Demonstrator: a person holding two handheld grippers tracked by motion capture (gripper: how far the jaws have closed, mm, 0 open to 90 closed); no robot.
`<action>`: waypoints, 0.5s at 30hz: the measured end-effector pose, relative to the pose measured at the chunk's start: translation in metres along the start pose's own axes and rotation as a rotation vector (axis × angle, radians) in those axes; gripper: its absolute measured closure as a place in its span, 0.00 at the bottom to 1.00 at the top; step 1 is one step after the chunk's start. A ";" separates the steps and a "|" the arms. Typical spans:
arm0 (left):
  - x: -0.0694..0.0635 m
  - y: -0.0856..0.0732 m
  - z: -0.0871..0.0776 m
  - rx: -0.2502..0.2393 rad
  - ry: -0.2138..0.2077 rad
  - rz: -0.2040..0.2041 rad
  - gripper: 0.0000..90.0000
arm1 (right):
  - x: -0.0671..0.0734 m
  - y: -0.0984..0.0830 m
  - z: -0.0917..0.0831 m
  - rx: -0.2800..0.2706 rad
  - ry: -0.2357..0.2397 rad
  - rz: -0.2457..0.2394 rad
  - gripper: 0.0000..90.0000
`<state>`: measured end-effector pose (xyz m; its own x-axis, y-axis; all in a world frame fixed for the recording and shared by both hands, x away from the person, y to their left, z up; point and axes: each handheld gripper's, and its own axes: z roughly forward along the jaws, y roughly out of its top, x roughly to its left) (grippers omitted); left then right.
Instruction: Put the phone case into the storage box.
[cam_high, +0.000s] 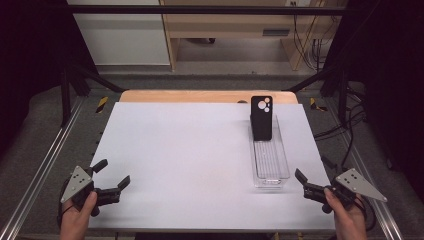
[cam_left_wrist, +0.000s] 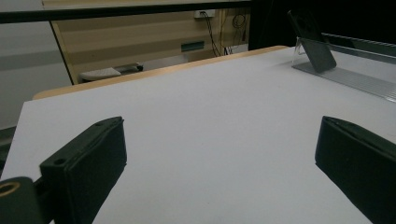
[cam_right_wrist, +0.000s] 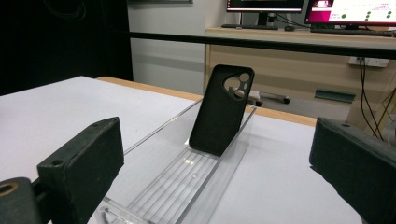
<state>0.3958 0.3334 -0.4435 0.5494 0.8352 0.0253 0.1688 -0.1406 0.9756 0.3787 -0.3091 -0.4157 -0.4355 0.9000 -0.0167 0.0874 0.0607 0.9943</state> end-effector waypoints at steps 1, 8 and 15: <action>0.000 0.000 0.000 0.001 0.000 0.000 0.02 | 0.000 -0.001 0.000 -0.001 0.003 0.000 0.04; 0.000 0.000 0.000 0.002 -0.002 0.006 0.02 | 0.003 -0.007 -0.002 0.000 0.019 0.018 0.04; 0.000 0.000 0.000 0.001 -0.002 0.004 0.02 | 0.009 -0.017 -0.001 0.007 0.038 0.028 0.04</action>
<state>0.3957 0.3332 -0.4433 0.5521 0.8333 0.0290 0.1675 -0.1449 0.9752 0.3722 -0.3026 -0.4322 -0.4667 0.8843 0.0151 0.1060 0.0389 0.9936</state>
